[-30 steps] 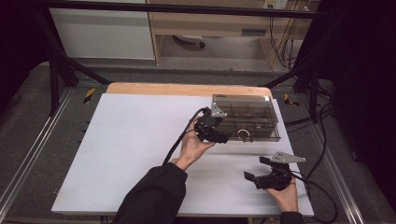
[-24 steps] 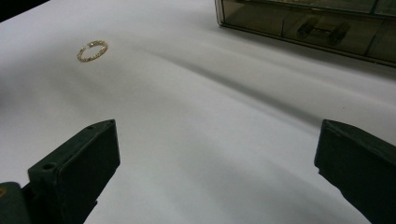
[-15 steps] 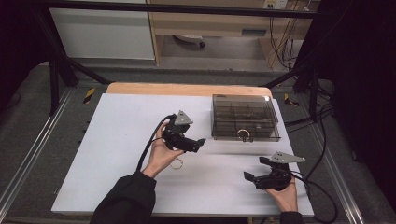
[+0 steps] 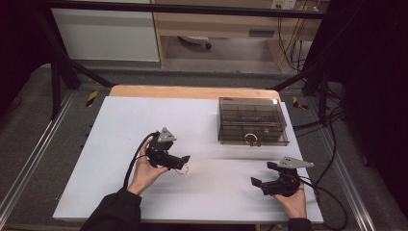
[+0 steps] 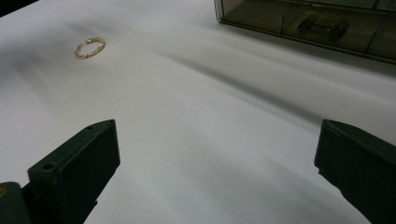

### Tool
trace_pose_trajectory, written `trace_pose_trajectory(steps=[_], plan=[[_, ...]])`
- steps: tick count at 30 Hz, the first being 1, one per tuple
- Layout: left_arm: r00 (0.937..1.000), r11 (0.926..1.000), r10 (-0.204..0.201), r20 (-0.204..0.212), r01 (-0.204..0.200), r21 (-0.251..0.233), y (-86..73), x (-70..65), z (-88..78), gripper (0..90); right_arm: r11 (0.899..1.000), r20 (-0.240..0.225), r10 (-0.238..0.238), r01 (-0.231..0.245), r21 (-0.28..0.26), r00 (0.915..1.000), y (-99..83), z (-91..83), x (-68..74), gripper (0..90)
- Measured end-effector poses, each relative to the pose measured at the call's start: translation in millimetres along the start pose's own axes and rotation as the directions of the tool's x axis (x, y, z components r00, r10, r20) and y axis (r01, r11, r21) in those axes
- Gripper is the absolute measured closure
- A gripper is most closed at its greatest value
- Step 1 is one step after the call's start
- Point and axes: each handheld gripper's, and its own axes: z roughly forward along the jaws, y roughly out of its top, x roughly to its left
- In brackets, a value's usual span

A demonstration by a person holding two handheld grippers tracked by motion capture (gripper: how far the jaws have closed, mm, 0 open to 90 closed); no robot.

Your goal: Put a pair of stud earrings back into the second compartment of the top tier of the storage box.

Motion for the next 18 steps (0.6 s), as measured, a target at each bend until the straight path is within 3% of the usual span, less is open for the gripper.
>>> trace_pose_trajectory(steps=[8,15,18], plan=[[1.0,0.9995,-0.008,-0.005,0.008,0.032,-18.4,0.0,3.8,13.8,1.0,0.003,0.0,0.0,0.002,1.0,-0.3,0.5,0.3,0.6],[0.9997,0.9983,-0.021,0.016,0.02,0.054,-27.0,-3.1,11.8,35.2,1.0,0.004,0.004,-0.004,0.005,1.0,-0.4,0.3,0.1,0.6],[1.0,0.9968,-0.009,0.002,0.009,0.08,-29.2,-4.7,15.8,41.1,1.0,0.004,0.004,-0.004,0.005,1.0,-0.4,0.2,0.0,0.6]])
